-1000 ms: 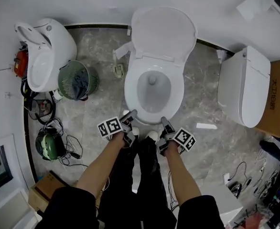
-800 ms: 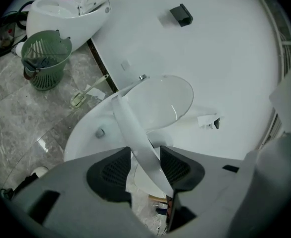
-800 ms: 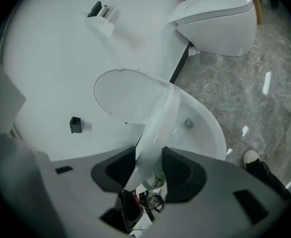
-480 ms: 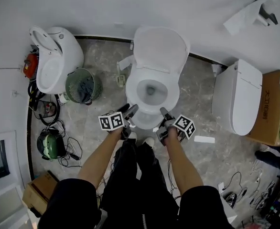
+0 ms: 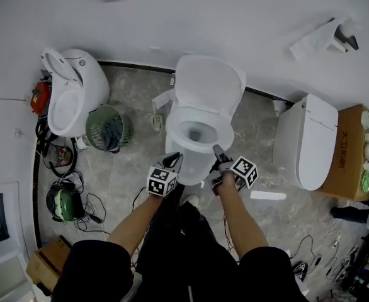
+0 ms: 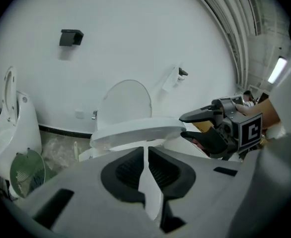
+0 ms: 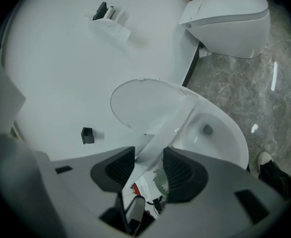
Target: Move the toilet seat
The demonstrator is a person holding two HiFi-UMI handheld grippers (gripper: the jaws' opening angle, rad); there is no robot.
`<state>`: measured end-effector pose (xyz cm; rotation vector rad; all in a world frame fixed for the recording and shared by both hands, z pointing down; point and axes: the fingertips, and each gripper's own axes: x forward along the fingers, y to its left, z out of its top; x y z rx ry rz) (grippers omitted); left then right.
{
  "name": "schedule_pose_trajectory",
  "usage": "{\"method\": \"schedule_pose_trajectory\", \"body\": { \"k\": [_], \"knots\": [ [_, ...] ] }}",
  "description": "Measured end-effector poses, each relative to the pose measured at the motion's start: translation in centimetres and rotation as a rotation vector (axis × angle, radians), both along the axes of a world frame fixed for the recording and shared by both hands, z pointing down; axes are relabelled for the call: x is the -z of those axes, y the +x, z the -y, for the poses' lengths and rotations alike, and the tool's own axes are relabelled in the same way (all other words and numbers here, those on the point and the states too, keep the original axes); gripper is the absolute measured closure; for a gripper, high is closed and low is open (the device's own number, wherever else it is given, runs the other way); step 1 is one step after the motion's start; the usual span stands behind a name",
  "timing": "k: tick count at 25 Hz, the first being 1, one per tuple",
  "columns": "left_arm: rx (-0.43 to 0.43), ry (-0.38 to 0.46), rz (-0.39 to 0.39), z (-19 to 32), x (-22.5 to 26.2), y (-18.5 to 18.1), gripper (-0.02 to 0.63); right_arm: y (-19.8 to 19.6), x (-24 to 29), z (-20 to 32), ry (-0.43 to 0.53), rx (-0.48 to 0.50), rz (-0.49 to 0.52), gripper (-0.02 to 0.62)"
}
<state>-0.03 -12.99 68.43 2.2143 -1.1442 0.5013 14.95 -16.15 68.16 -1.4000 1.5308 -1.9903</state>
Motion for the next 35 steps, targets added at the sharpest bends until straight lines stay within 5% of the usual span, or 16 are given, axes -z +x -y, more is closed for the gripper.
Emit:
{"method": "schedule_pose_trajectory", "body": {
  "k": [6, 11, 18, 23, 28, 35],
  "knots": [
    [-0.025, 0.066, -0.038, 5.6, 2.7, 1.7, 0.603, 0.1, 1.9, 2.8, 0.005, 0.009, 0.005, 0.416],
    [-0.032, 0.045, -0.066, 8.3, 3.3, 1.5, 0.603, 0.4, 3.1, 5.0, 0.039, -0.004, -0.013, 0.414],
    [-0.037, 0.008, -0.109, 11.5, 4.4, 1.6, 0.603, -0.5, 6.5, 6.8, 0.265, 0.034, -0.083, 0.357],
    [-0.080, 0.011, -0.127, 13.7, 5.0, 1.8, 0.603, -3.2, 7.8, 6.4, 0.361, 0.232, -0.329, 0.399],
    [-0.097, 0.024, -0.122, 15.7, 5.7, 2.1, 0.603, -2.2, 7.8, 8.2, 0.351, 0.325, -0.667, 0.591],
    [-0.068, 0.027, -0.127, 18.4, 6.2, 2.6, 0.601, -0.7, 6.8, 12.0, 0.347, 0.357, -0.871, 0.591]
  ]
}}
